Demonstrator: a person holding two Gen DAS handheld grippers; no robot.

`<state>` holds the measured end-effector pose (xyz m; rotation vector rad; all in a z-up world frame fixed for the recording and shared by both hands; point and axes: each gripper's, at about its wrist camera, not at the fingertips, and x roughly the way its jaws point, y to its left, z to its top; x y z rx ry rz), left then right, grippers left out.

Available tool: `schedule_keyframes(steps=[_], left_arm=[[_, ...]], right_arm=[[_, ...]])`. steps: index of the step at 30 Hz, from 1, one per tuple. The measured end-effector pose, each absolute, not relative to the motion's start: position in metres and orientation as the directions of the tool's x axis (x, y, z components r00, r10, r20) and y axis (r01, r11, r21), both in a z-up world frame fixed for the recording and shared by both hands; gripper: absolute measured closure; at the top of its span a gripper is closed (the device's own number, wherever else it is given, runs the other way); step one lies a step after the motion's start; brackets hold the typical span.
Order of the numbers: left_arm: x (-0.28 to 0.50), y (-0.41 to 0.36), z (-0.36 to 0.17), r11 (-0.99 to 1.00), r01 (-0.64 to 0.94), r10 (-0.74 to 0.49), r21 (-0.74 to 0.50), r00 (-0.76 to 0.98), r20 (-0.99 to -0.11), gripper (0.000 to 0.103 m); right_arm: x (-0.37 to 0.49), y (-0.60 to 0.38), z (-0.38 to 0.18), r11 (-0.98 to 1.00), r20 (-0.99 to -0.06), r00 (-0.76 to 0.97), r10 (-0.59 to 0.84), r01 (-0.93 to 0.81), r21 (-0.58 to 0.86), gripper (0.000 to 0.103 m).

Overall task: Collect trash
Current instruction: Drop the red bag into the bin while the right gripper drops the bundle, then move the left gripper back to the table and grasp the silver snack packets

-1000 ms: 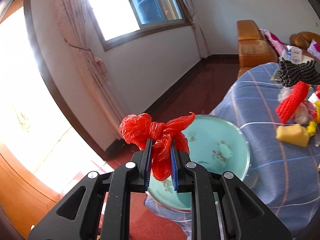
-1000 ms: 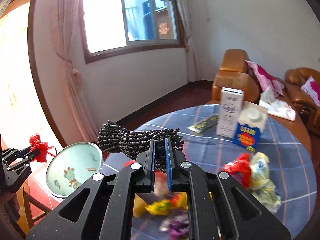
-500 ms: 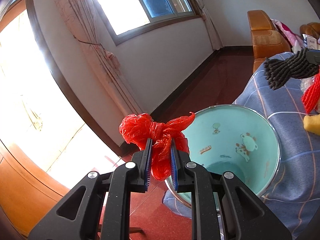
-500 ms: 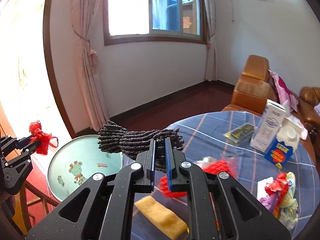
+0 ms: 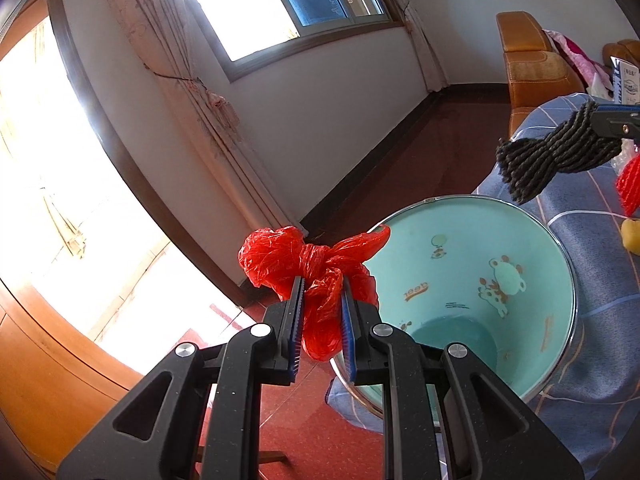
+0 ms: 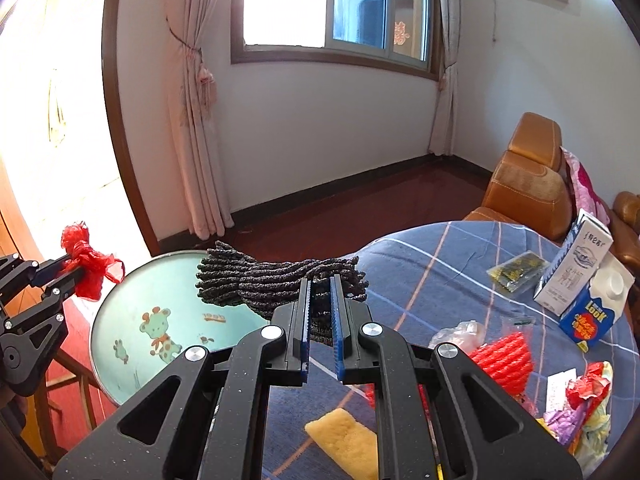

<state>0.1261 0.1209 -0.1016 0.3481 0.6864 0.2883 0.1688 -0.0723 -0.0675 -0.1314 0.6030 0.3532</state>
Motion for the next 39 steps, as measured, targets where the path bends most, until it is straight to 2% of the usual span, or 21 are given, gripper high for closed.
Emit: schedule_keyframes(steps=[7, 9, 10, 12, 13, 15, 19, 22, 29, 32, 39], left_arm=[[0.126, 0.116, -0.103, 0.919, -0.112, 0.327, 0.378, 0.752, -0.572, 0.08], [0.124, 0.111, -0.102, 0.92, -0.109, 0.319, 0.376, 0.765, -0.559, 0.045], [0.122, 0.11, -0.1, 0.922, -0.111, 0.315, 0.371, 0.772, -0.552, 0.043], [0.121, 0.107, -0.1, 0.921, -0.109, 0.315, 0.375, 0.774, -0.549, 0.043], [0.121, 0.107, -0.099, 0.921, -0.109, 0.314, 0.374, 0.775, -0.549, 0.043], [0.121, 0.106, -0.101, 0.921, -0.113, 0.317, 0.373, 0.774, -0.548, 0.037], [0.121, 0.103, -0.101, 0.926, -0.104, 0.304, 0.363, 0.776, -0.553, 0.035], [0.118, 0.098, -0.1, 0.935, -0.087, 0.278, 0.343, 0.78, -0.561, 0.034], [0.099, 0.045, -0.101, 0.965, 0.044, 0.122, 0.258, 0.796, -0.593, 0.031], [0.082, 0.012, -0.099, 0.965, 0.117, 0.047, 0.237, 0.805, -0.591, 0.028], [0.048, -0.064, -0.098, 0.929, 0.29, -0.11, 0.229, 0.809, -0.578, 0.028]], right_arm=[[0.171, -0.061, -0.075, 0.918, -0.601, 0.738, 0.309, -0.397, -0.016, 0.09], [0.171, -0.058, -0.076, 0.91, -0.605, 0.727, 0.325, -0.414, -0.008, 0.084], [0.171, -0.057, -0.077, 0.909, -0.609, 0.723, 0.325, -0.417, -0.01, 0.08], [0.169, -0.056, -0.077, 0.909, -0.606, 0.726, 0.325, -0.416, -0.011, 0.069], [0.168, -0.056, -0.077, 0.91, -0.606, 0.726, 0.325, -0.415, -0.01, 0.067], [0.167, -0.059, -0.076, 0.913, -0.605, 0.728, 0.323, -0.409, -0.005, 0.057], [0.161, -0.074, -0.069, 0.926, -0.595, 0.743, 0.305, -0.377, 0.005, 0.056], [0.144, -0.098, -0.06, 0.939, -0.576, 0.769, 0.276, -0.344, -0.009, 0.051], [0.085, -0.212, -0.054, 0.993, -0.539, 0.838, 0.09, -0.115, -0.013, 0.047], [0.055, -0.269, -0.065, 1.0, -0.548, 0.836, -0.027, 0.026, -0.01, 0.046], [-0.006, -0.341, -0.098, 0.98, -0.566, 0.807, -0.166, 0.2, -0.001, 0.044]])
